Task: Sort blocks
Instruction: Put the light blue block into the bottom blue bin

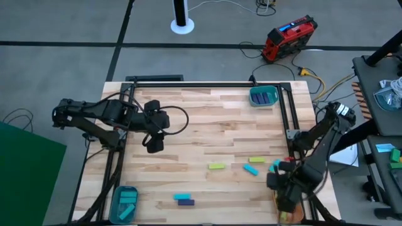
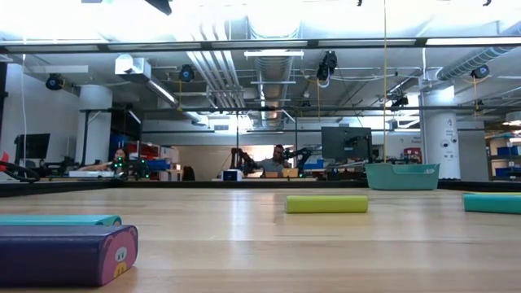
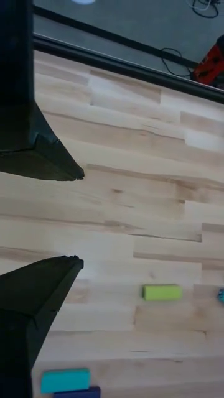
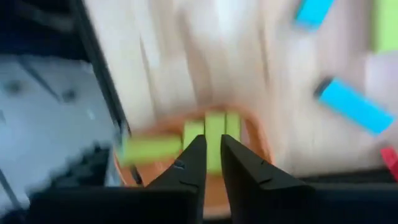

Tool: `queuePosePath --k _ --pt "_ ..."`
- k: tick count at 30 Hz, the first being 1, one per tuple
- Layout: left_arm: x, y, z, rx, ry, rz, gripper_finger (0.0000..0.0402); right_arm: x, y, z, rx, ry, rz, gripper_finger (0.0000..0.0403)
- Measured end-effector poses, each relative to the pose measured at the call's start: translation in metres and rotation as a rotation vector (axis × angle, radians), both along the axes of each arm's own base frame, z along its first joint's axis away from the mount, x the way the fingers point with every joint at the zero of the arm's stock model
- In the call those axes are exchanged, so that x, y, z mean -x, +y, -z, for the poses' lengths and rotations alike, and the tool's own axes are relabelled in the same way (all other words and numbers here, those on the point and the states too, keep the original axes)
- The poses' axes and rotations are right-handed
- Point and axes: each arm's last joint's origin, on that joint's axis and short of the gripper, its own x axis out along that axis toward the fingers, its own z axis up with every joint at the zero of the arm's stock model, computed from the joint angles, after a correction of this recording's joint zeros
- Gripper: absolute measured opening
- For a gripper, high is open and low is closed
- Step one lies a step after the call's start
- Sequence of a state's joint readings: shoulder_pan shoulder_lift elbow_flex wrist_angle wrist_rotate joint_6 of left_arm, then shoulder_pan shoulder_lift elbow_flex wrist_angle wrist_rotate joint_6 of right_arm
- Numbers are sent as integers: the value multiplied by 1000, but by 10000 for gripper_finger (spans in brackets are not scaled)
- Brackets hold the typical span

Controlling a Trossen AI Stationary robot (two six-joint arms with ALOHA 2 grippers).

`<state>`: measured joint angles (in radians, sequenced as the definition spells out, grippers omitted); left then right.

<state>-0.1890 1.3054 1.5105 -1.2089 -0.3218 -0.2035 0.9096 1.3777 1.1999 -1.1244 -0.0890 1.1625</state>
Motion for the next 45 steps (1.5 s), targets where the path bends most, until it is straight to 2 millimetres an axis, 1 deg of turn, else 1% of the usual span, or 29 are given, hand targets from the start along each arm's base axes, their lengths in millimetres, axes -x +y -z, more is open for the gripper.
queuePosePath --k 4,8,12,17,21,25,28,31,34,39,45 --pt "-4 -1 1 2 -11 0 186 -29 -24 -4 57 -92 172 15" --pt "-11 -2 4 2 -13 0 186 -53 -50 -6 156 -195 241 10" --pt "-19 -4 7 8 -23 -4 186 -67 -73 -9 250 -286 261 9" --pt "-30 -6 12 24 -38 -23 186 -78 -95 -20 244 -394 297 9" --pt "-37 -7 14 52 -63 -55 186 -80 -109 -35 227 -522 296 9" --pt "-45 -9 18 84 -83 -94 186 -76 -123 -48 240 -620 330 9" --pt "-51 -11 23 107 -81 -124 186 -70 -134 -54 238 -641 368 9" --pt "-53 -16 28 170 -38 -93 186 -65 -141 -57 241 -641 393 9" --pt "-50 -27 32 259 26 -36 186 -60 -144 -59 258 -632 373 9" --pt "-51 -49 39 289 71 5 186 -59 -149 -56 317 -615 355 9" --pt "-55 -90 62 269 162 93 186 -62 -156 -50 354 -596 373 9"
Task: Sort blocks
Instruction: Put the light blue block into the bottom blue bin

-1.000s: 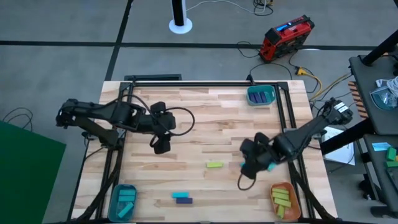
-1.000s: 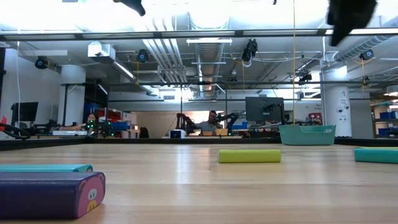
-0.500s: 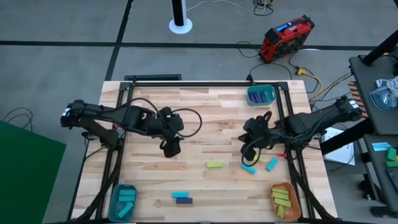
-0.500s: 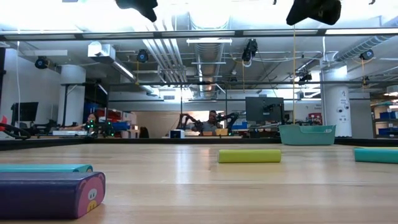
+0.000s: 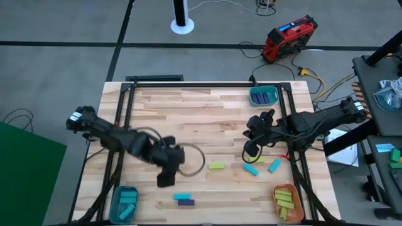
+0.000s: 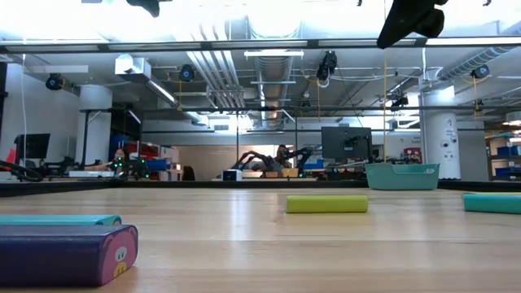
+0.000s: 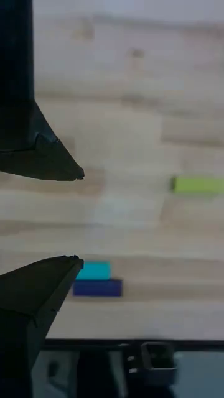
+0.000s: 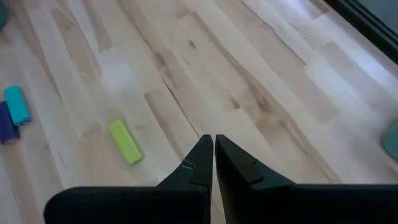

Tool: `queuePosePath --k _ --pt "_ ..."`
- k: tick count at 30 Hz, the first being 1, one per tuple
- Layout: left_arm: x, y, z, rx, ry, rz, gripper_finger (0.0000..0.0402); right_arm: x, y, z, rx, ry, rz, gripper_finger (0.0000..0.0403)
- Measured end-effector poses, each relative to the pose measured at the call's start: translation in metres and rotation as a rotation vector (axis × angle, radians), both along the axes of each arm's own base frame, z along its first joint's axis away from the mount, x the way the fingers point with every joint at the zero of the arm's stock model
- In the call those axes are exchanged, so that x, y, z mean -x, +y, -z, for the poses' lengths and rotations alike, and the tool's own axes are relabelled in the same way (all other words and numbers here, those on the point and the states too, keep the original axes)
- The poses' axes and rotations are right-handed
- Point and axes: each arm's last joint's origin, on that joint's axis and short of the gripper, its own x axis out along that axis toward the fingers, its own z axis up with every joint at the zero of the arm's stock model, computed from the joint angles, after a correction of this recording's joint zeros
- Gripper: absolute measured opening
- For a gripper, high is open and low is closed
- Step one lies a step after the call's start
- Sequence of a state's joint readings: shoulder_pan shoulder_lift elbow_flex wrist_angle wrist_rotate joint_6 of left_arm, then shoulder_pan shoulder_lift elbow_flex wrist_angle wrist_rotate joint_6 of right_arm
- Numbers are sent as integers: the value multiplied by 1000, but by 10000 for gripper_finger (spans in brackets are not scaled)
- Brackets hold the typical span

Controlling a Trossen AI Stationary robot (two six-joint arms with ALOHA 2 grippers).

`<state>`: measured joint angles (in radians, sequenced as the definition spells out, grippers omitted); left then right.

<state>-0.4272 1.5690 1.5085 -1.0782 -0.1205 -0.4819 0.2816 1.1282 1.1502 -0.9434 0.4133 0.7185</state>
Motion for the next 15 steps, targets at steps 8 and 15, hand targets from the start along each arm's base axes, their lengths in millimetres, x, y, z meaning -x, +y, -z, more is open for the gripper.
queuePosePath --k 8,15 --pt "11 -54 47 44 28 7 186 0 -6 5 38 25 -11 9" --pt "27 -75 87 68 59 -5 186 0 -7 7 45 35 -17 9"
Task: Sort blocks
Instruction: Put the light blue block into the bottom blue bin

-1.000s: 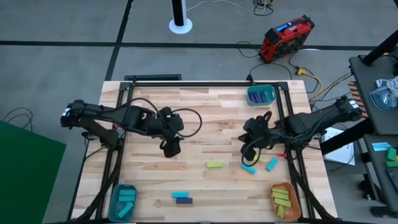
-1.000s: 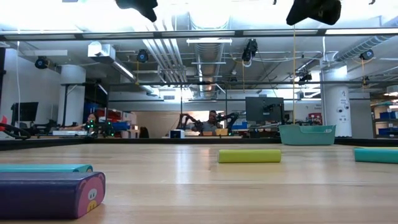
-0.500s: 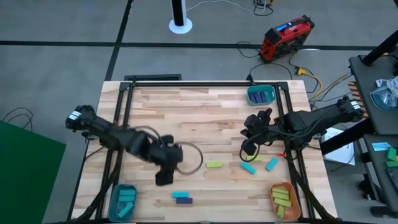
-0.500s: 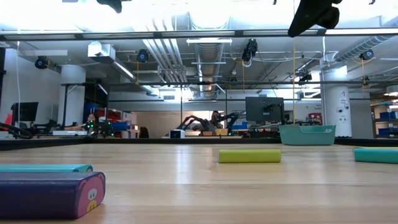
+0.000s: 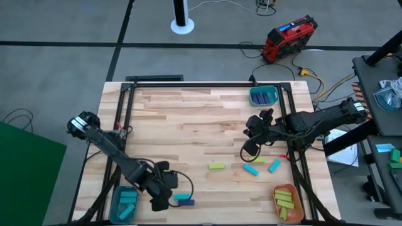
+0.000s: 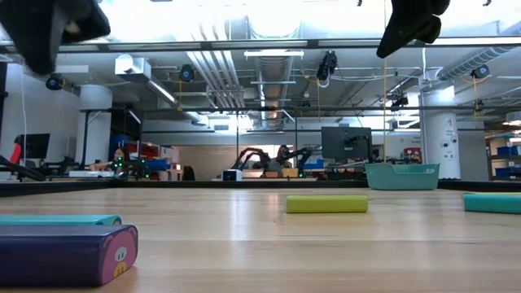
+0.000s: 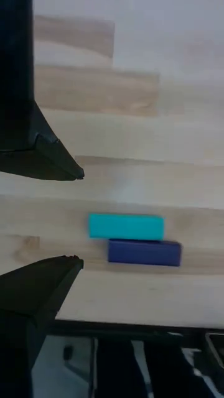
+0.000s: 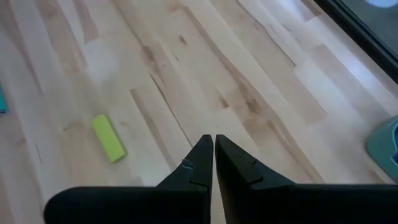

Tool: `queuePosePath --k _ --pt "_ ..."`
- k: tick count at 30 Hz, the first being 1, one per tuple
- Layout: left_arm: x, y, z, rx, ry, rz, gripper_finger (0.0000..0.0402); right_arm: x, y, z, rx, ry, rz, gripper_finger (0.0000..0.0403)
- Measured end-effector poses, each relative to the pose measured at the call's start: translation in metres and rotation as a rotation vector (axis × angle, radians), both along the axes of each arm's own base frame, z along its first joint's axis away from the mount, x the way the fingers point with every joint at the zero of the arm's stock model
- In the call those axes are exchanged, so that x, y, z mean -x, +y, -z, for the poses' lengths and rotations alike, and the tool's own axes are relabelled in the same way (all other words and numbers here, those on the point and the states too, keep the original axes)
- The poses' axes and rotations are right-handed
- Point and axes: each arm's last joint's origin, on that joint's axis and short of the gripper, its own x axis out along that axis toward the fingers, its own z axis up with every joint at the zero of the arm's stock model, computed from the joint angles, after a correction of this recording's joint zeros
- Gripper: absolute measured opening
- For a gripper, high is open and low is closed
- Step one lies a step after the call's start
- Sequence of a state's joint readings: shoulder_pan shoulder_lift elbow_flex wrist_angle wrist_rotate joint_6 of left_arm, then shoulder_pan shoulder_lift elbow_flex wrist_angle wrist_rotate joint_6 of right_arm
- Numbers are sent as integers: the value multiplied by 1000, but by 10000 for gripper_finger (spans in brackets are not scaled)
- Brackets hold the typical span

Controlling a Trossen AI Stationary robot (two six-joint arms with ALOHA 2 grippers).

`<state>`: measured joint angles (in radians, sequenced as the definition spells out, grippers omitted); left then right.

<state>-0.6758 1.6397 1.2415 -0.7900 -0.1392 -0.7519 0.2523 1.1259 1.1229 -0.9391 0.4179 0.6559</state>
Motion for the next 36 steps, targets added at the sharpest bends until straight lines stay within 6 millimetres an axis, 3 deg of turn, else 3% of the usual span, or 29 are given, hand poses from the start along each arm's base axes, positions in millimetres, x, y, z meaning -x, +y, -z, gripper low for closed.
queuePosePath --k 18,29,36 --pt "-4 -15 63 3 -39 57 186 -1 -1 0 -25 -16 33 9" --pt "-9 -27 87 -17 -18 104 186 -1 -1 0 -31 -17 35 9" --pt "-11 -29 91 -8 -28 104 186 -1 -1 0 -29 -16 33 9"
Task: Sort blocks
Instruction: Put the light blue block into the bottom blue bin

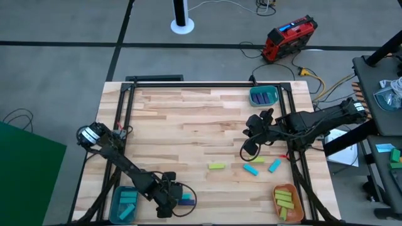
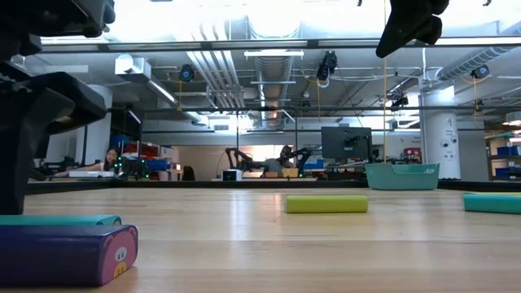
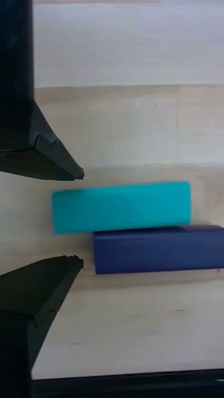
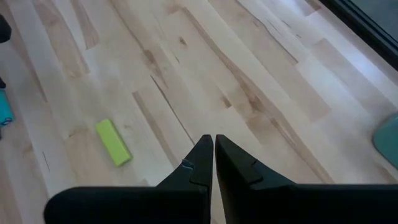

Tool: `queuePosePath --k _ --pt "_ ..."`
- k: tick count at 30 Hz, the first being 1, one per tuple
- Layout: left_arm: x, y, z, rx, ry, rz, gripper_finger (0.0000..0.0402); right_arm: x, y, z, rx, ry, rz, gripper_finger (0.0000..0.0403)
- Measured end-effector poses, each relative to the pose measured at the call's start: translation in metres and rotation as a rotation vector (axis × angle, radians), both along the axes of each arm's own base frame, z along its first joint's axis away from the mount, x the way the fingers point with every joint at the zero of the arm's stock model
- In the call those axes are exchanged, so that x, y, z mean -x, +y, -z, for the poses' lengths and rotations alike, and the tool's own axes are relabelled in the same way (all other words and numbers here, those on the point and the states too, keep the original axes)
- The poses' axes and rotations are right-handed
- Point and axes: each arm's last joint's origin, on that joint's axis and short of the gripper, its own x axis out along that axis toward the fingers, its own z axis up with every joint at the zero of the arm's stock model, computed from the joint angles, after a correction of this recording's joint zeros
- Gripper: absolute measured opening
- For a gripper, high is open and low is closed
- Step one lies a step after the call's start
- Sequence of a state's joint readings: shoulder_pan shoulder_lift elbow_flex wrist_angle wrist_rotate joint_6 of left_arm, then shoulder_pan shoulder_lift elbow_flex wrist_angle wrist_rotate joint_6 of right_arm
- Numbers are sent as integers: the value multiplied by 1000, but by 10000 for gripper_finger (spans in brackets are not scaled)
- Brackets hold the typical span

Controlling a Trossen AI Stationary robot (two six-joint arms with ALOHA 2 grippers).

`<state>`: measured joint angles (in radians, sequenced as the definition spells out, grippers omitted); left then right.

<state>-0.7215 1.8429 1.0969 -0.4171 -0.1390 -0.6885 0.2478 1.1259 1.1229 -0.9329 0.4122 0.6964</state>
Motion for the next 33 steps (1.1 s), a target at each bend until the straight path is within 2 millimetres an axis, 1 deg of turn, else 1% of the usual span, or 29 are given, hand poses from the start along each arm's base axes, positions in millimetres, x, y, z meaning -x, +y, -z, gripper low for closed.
queuePosePath --k 8,11,22,33 --pt "1 1 7 3 -8 5 186 0 0 2 2 6 -1 9" --pt "0 0 7 13 -25 12 186 0 0 3 4 12 0 9" --pt "4 5 14 -33 -34 26 185 1 0 6 5 19 1 9" --pt "5 7 16 -33 -45 30 157 1 0 7 5 20 0 9"
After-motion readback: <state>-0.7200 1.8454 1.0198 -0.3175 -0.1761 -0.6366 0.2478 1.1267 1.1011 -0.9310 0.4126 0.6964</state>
